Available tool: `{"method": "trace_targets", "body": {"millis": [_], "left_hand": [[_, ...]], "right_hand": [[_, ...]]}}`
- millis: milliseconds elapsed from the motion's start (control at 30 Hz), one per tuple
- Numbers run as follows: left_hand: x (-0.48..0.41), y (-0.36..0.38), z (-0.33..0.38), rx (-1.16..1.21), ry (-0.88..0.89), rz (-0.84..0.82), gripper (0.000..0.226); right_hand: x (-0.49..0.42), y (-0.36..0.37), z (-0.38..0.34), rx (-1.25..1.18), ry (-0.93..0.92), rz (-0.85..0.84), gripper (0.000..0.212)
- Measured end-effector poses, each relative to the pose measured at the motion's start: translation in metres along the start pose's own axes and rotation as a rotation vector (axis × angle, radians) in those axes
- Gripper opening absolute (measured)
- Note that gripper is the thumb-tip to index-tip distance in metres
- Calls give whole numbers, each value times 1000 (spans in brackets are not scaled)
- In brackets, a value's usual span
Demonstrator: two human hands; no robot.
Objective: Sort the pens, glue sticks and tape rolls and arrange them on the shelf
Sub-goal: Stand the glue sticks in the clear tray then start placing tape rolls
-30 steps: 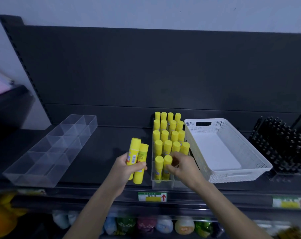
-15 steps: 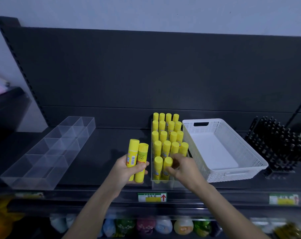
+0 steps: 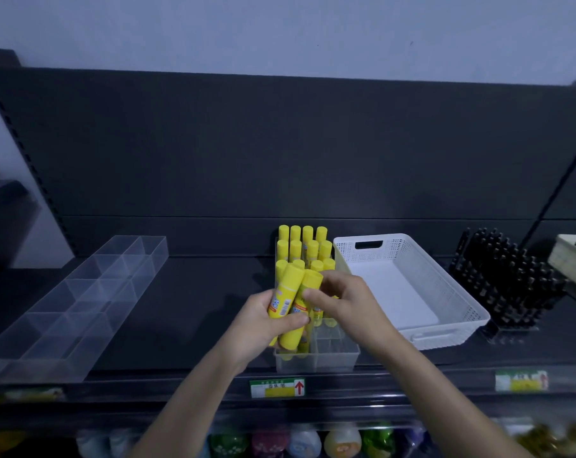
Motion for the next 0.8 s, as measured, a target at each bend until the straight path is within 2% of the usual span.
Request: {"method": "trace_targets", "body": {"millis": [67, 133, 167, 233, 267, 367, 433, 500, 600, 667, 800], "left_hand": [[0, 4, 0, 12, 3, 2, 8], [1, -7, 0, 2, -3, 79, 1], [2, -15, 1, -21, 7, 129, 6], [2, -27, 2, -57, 29, 202, 15], [2, -31, 2, -59, 30, 219, 18], [-2, -32, -5, -63, 8, 222, 24], [-5, -31, -10, -75, -14, 217, 24], [-6, -32, -15, -89, -21, 208, 18], [-6, -34, -17, -98, 4, 193, 7], [-6, -34, -16, -84, 22, 191, 7], [-4, -30, -13, -78, 67, 174, 15]], "right_hand": [[3, -9, 4, -128, 49, 72, 15], [8, -24, 9, -261, 110, 195, 9], [11, -32, 15, -320, 157, 244, 11], [18, -38, 28, -336, 269, 209, 17], [21, -35, 35, -255, 311, 123, 19], [30, -25, 61, 184, 386, -211, 29], [34, -19, 72, 314, 424, -344, 34], [34, -19, 72, 371, 432, -389, 32], [23, -24, 65, 542, 332, -380, 21], [16, -20, 63, 617, 278, -380, 17], [13, -1, 71, 692, 231, -387, 29]]}}
Point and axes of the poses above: each hand's wrist, its own x-axis away from the middle knuckle, its own y-axis out of the palm, z = x × y, the point moved 9 cm from there along -x, towards the middle knuckle, and after that the axes turned 13 degrees about -y, right-handed, at the moved point
